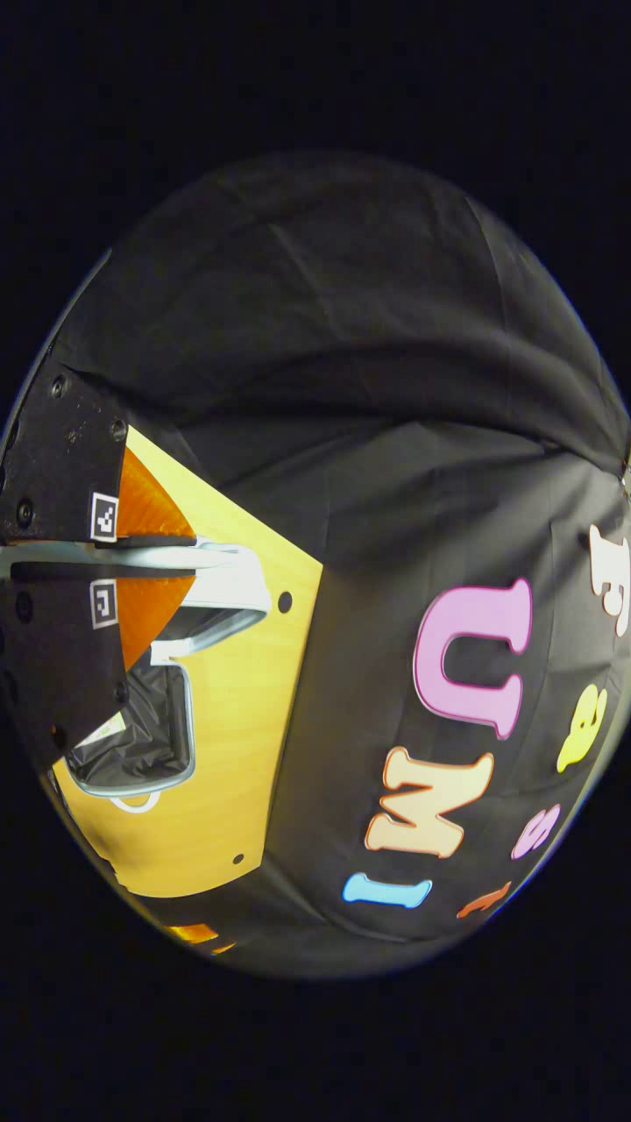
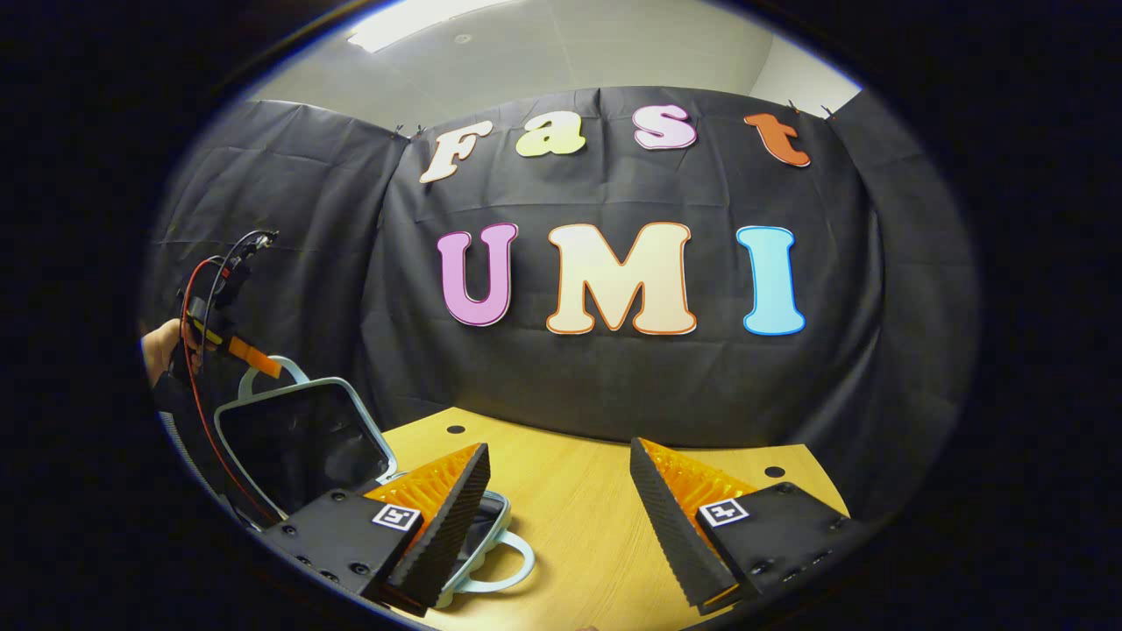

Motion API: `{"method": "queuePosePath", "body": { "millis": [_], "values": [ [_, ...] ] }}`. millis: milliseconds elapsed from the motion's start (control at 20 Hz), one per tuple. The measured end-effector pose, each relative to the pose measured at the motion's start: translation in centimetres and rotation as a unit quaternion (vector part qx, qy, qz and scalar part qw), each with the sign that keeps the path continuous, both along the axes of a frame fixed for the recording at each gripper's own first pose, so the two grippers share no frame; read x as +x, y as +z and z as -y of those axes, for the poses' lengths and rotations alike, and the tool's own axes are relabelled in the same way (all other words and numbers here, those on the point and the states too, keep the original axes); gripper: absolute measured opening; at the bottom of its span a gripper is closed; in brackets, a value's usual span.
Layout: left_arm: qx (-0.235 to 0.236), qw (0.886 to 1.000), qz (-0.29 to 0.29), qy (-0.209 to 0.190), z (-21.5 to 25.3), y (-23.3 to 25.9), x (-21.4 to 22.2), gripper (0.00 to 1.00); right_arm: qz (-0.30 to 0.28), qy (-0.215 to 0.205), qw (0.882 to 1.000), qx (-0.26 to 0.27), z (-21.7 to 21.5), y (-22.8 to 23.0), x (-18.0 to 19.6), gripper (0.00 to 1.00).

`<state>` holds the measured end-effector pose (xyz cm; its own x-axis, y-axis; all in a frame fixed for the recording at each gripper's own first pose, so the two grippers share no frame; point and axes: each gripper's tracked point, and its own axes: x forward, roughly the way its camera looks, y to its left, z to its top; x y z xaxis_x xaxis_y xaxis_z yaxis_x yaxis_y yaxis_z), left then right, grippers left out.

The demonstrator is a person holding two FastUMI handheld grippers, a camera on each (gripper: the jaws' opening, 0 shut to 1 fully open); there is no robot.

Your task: First open the suitcase, pack the skin care products into it, and then close the suitcase.

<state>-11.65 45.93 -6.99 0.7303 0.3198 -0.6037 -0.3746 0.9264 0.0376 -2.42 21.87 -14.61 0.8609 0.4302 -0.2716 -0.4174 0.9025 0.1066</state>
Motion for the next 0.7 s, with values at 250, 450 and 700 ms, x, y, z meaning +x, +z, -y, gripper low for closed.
{"method": "queuePosePath", "body": {
  "millis": [250, 450, 700],
  "values": [
    [-0.007, 0.999, 0.021, -0.029, 5.4, 0.9, 2.2, 0.01, -0.013, 0.000, 1.000, 0.014, 1.8, -0.4, -0.2, 1.00],
    [-0.034, 0.995, 0.047, -0.076, 11.5, 1.1, 3.8, 0.01, -0.008, 0.001, 1.000, 0.022, 2.9, 0.2, -0.3, 1.00],
    [-0.050, 0.991, 0.059, -0.108, 17.1, 0.1, 5.3, 0.01, -0.008, -0.004, 1.000, 0.028, 4.9, 0.4, -0.2, 0.99]
  ]
}}
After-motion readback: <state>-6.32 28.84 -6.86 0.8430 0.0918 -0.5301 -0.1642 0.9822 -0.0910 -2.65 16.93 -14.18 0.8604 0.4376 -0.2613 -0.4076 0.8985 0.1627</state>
